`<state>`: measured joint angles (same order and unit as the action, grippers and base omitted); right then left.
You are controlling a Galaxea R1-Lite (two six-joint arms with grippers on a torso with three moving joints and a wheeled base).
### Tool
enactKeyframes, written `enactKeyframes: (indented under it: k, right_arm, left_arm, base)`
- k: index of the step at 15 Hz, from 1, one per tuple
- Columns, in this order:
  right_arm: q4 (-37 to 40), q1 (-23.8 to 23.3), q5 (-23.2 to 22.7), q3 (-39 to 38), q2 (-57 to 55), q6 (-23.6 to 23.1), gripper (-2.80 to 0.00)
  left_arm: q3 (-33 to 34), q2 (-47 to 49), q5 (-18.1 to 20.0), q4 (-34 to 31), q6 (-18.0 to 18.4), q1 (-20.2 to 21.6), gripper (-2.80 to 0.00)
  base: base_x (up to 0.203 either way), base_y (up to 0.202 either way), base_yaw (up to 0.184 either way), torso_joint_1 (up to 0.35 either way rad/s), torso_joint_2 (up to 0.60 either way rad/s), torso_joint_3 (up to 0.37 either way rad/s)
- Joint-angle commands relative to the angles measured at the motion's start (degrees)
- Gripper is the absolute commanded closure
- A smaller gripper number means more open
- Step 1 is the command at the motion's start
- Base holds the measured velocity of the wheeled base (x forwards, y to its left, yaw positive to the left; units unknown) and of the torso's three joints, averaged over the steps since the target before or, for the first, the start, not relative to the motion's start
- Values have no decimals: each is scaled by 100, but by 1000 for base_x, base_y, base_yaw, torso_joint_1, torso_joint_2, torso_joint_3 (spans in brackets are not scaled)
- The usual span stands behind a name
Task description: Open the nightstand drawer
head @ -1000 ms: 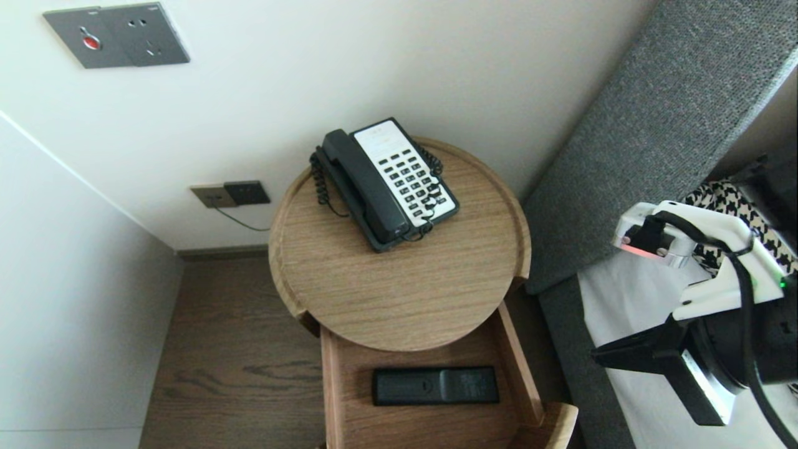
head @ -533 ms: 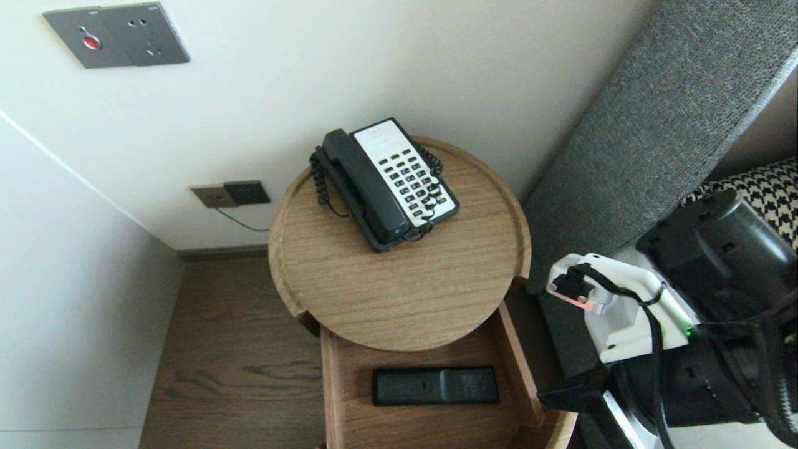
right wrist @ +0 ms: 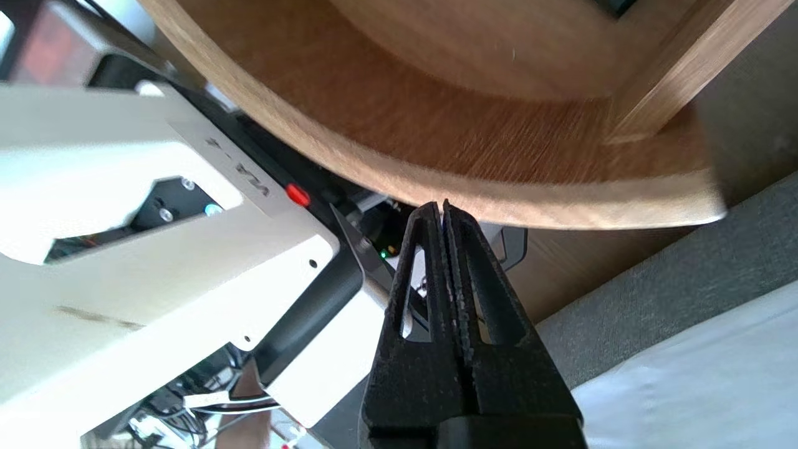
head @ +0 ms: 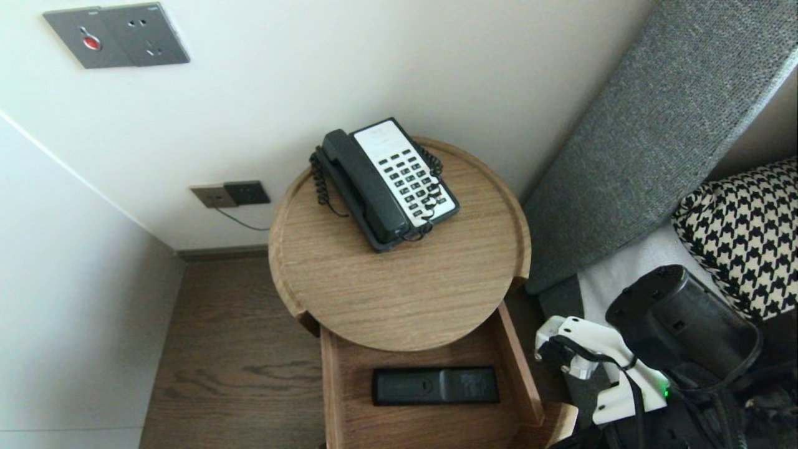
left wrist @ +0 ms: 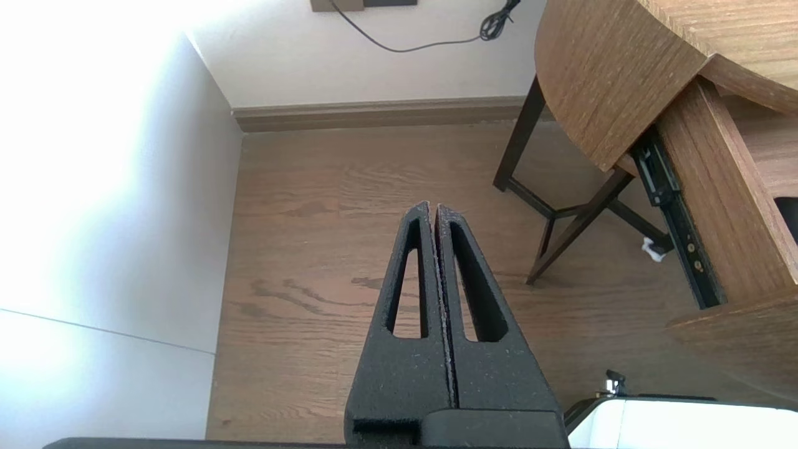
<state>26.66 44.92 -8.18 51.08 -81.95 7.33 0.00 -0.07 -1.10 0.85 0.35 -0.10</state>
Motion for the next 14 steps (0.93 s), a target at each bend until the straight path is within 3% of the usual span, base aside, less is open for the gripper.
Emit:
enactKeyframes:
  k: [1,8,14]
  right_arm:
    - [-193,35,-4,-388,13,-5,0]
    - [-1052,40,9,-630,-407,-6,0]
    - [-1136,43,18,-652,-701,-12,0]
  left_arm:
    - [0,7,-5,3,0,1,0]
    - [0,7,-5,3,0,1,0]
    - [0,7,-5,3,0,1,0]
  base:
    - [0,0,0,0,0,0]
    - [0,0,0,0,0,0]
    - [0,0,0,0,0,0]
